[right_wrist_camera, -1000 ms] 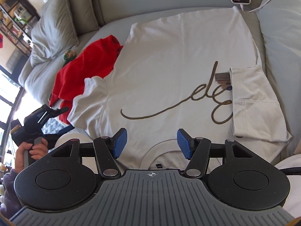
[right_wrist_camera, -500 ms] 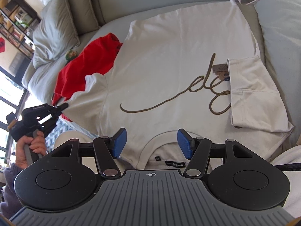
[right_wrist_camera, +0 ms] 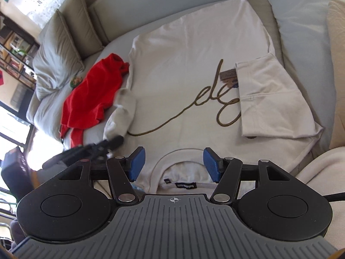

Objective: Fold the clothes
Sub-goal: 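Fold the held sleeve onto the sweatshirt body with the left gripper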

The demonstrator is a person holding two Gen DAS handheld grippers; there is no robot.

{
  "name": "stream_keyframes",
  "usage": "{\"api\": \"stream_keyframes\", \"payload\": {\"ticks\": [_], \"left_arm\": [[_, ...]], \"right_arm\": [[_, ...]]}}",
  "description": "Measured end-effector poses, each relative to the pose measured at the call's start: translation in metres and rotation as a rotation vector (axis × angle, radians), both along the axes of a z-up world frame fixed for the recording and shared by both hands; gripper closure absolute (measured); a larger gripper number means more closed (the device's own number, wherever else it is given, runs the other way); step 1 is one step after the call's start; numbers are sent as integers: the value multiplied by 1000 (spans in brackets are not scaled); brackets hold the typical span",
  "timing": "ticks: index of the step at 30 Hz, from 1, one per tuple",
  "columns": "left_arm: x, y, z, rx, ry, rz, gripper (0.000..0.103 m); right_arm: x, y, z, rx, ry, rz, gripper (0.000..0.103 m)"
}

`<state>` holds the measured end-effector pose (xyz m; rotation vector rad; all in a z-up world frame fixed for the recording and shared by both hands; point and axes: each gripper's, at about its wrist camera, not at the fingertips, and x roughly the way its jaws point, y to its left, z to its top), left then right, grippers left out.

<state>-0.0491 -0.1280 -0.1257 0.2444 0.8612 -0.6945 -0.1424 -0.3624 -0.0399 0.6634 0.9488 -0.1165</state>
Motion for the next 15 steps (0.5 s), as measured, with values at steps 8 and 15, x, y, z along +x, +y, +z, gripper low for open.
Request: {"api": "stream_keyframes", "payload": {"ticks": [8, 15], "left_arm": [[59, 91, 39, -269, 192, 457, 43], [89, 86, 34, -218, 243, 397, 72]], "right_arm": [[-12, -19, -12, 48, -3, -44, 34], [-7, -21, -17, 89, -29, -55, 40]]}}
